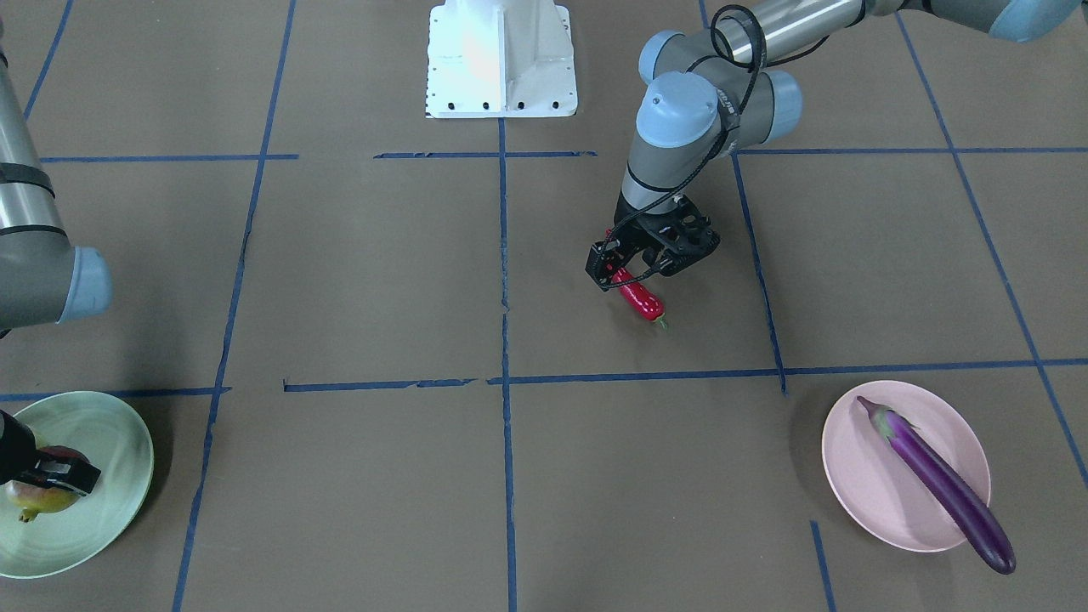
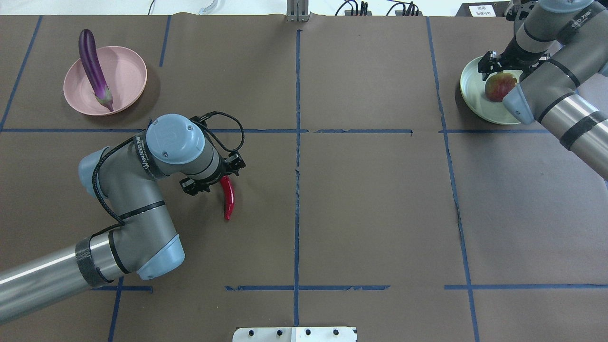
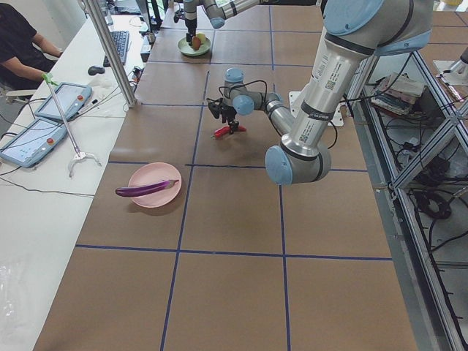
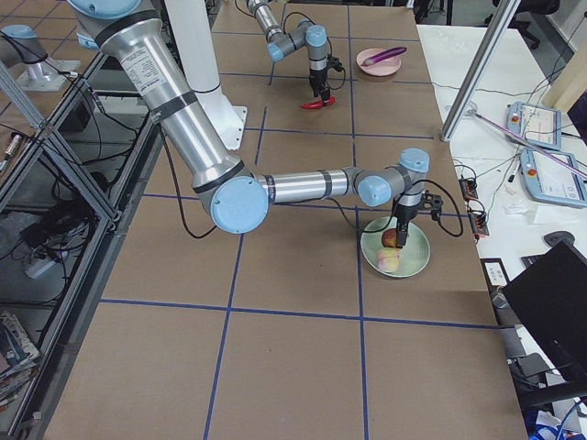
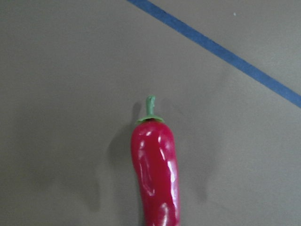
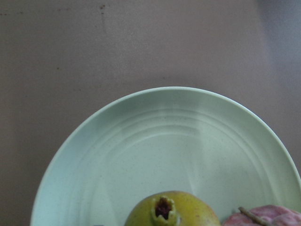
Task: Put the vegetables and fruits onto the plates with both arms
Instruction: 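Grasp red chili with left gripper while right lowers pomegranate onto plate, then place chili in pink plate with left gripper while right releases and withdraws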
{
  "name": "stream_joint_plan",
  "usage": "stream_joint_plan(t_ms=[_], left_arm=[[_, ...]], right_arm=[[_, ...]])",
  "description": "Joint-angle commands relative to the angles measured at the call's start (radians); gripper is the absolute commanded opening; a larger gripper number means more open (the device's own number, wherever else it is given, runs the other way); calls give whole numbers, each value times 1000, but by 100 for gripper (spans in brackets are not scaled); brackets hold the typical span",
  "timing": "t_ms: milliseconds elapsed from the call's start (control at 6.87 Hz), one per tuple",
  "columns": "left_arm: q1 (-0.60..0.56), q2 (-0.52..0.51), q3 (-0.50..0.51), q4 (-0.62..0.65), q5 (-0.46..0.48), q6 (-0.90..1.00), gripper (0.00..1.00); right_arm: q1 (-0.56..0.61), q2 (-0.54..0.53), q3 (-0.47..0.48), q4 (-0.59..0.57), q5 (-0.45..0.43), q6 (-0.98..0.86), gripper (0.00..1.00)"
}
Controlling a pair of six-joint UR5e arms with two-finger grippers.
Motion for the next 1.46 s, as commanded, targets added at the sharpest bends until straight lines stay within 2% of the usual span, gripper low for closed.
stream_joint_plan(t_ms=[0,146,437,728,873,1019,1310], left_arm=[[1,-15,21,2,14,8,33],[-7,-15,19,-1,11,14,1],[-44,-17,8,-7,6,14,0],[-166,-18,-16,-5,-32,79,0],[-267,-8,-15,-5,-75,189,0],[-335,-3,14,-7,-74,318,0],[-448,-14,152,-12,-75,467,0]], right_arm=[[9,-31,109,-13,28,13,100],[7,-47,155,-14,59,22,100],[7,-74,217,-14,94,82,100],[6,-112,286,-20,143,98,100],[6,-158,350,-21,148,98,100],[6,-212,423,-21,169,99,100],[6,-403,647,-19,223,99,100]])
